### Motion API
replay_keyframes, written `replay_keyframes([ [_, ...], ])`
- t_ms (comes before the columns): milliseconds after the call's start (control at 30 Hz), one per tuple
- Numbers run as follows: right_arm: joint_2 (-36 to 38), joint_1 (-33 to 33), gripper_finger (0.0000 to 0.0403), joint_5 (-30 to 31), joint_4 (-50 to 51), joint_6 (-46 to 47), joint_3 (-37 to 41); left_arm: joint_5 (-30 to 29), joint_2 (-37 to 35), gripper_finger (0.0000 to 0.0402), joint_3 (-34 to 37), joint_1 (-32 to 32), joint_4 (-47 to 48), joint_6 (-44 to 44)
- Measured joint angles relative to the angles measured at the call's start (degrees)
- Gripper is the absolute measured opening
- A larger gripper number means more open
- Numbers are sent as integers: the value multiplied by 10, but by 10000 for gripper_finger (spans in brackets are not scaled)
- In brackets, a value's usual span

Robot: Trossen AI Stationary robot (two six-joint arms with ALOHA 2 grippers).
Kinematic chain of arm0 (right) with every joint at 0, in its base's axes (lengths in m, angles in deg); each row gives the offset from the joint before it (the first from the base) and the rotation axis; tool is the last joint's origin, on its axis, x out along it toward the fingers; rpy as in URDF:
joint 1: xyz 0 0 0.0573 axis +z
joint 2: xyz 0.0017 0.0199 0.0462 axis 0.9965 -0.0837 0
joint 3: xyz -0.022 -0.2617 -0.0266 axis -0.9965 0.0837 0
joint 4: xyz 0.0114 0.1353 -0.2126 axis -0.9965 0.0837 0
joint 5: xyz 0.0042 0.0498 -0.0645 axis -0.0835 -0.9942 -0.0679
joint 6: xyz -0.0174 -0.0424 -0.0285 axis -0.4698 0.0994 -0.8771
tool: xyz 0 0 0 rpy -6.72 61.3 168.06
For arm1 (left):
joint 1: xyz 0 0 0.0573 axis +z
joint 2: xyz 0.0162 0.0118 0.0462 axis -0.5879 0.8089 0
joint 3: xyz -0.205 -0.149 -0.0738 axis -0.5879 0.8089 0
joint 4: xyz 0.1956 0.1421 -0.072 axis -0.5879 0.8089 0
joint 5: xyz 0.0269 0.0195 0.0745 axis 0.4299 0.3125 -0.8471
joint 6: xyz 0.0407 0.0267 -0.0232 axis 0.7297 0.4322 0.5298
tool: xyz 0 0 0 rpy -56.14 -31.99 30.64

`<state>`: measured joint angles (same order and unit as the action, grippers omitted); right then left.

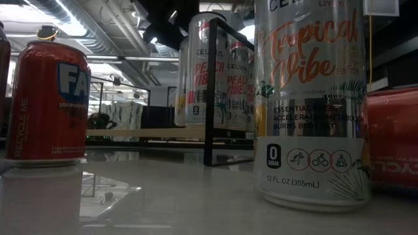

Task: Place canned beverage on shelf
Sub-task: Put the top white-yellow soda can on the shelf aligned with the other white-yellow soda can

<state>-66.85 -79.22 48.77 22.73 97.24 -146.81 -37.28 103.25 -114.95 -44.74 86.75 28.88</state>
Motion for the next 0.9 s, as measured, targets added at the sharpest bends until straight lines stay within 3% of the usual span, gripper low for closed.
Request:
replay_keyframes([
  [400, 0, 0, 324, 0, 1, 0, 0, 82, 0, 237, 0, 35, -16, 64],
  [900, 0, 0, 324, 0, 2, 0, 0, 113, -1, 243, 0, 40, -8, 67],
])
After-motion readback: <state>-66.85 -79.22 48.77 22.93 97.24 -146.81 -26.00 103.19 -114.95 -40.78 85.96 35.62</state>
